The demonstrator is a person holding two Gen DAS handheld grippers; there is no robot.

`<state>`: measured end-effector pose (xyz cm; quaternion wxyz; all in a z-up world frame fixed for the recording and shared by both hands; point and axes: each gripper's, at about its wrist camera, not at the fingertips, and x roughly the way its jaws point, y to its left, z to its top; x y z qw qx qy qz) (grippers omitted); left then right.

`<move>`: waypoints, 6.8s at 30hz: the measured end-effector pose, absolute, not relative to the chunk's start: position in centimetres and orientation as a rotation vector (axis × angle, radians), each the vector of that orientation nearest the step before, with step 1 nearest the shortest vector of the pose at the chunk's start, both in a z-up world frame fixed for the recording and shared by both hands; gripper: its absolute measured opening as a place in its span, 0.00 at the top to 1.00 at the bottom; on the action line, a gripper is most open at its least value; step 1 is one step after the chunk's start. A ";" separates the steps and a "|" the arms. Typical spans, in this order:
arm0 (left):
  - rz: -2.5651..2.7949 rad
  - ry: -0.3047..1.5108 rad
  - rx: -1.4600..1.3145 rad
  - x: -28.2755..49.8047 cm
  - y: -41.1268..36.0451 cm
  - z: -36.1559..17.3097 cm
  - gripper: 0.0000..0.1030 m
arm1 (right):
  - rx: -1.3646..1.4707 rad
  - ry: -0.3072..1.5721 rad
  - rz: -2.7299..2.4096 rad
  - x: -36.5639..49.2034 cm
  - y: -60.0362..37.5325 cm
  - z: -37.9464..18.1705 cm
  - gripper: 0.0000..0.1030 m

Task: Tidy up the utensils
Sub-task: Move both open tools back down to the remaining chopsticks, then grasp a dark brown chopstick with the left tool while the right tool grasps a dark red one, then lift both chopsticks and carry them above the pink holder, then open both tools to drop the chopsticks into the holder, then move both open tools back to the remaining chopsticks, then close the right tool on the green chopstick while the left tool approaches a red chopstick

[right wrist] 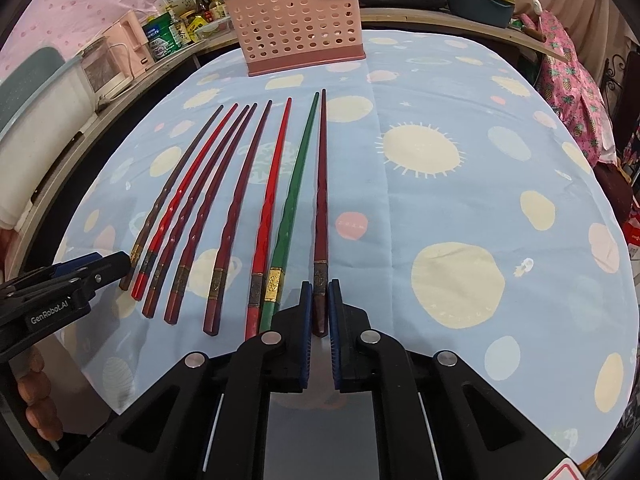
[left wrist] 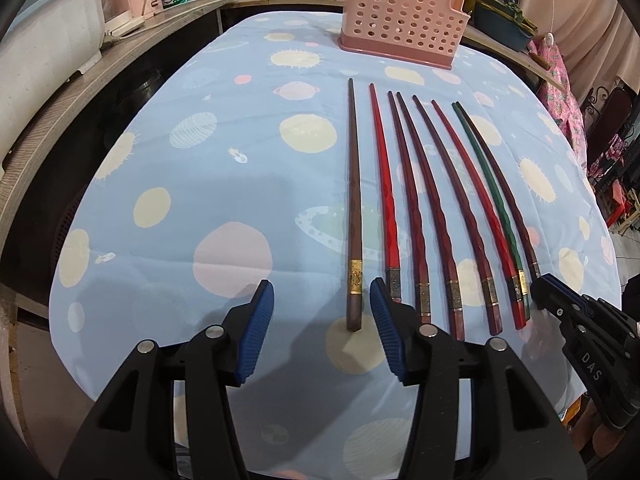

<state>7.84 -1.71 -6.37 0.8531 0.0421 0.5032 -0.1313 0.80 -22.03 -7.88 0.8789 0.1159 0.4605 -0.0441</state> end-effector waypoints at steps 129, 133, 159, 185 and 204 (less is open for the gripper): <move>-0.239 0.563 -0.051 30.9 -8.8 19.5 0.66 | 0.290 0.434 -0.062 24.5 -31.4 17.3 0.78; -0.229 0.569 -0.015 28.5 -8.4 19.1 0.66 | 0.283 0.441 -0.054 21.6 -30.4 17.1 0.73; -0.204 0.797 0.113 13.8 -3.8 5.8 0.66 | 0.262 0.721 -0.074 5.4 -25.2 3.8 0.73; -0.242 0.975 0.150 7.8 -2.4 -3.4 0.66 | 0.241 0.928 -0.045 0.7 -21.0 -5.9 0.73; -0.261 1.007 0.153 7.6 -2.6 -4.5 0.65 | 0.230 0.964 -0.054 1.3 -20.9 -7.5 0.79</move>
